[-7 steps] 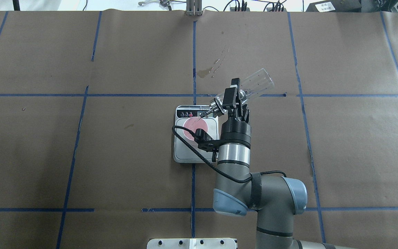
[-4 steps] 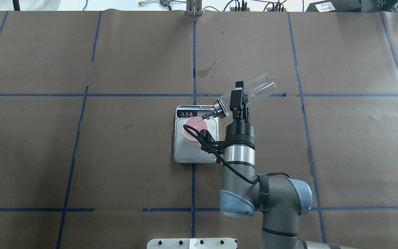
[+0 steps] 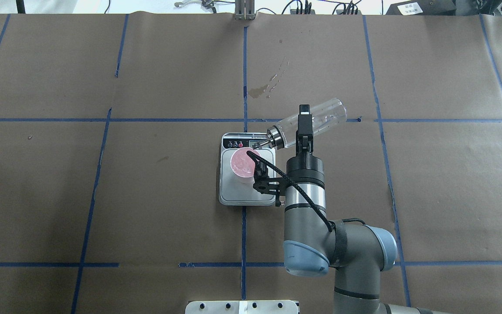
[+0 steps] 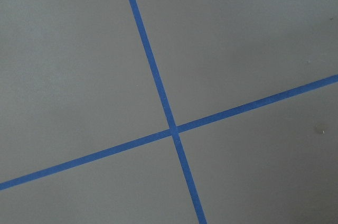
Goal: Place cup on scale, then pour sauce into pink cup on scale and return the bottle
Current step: 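Tilt the bottle spout down into the pink cup with the right gripper, then tilt the bottle upright and move it back with the right gripper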
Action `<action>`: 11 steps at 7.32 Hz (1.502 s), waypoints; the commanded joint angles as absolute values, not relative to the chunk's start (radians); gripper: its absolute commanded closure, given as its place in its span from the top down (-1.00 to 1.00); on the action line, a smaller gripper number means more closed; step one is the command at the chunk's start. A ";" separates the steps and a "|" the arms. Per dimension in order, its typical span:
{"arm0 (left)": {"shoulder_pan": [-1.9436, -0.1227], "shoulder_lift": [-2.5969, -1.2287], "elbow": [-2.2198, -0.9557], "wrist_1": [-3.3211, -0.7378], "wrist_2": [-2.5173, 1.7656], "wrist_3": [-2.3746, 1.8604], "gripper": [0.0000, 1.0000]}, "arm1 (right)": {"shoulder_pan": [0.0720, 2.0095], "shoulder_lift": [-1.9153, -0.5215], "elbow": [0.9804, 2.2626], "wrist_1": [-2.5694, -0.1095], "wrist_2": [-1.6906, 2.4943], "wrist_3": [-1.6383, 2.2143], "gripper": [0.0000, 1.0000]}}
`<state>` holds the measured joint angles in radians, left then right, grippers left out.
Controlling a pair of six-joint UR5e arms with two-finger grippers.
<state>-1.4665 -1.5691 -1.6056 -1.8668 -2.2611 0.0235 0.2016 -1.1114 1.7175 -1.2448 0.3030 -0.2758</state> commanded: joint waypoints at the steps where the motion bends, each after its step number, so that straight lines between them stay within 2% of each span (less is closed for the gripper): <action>1: -1.466 -1.569 -1.606 -1.867 -2.261 0.023 1.00 | 0.196 -1.112 1.732 -1.235 0.314 -0.155 -1.00; 5: -1.465 -1.574 -1.612 -1.867 -2.261 0.023 1.00 | 0.196 -1.207 1.911 -1.235 0.394 0.182 -1.00; 9: -1.466 -1.577 -1.660 -1.862 -2.253 -0.008 1.00 | 0.279 -1.307 1.969 -1.235 0.648 0.586 -1.00; 11: -1.466 -1.577 -1.666 -1.862 -2.252 -0.008 1.00 | 0.343 -1.363 2.006 -1.235 0.786 0.623 -1.00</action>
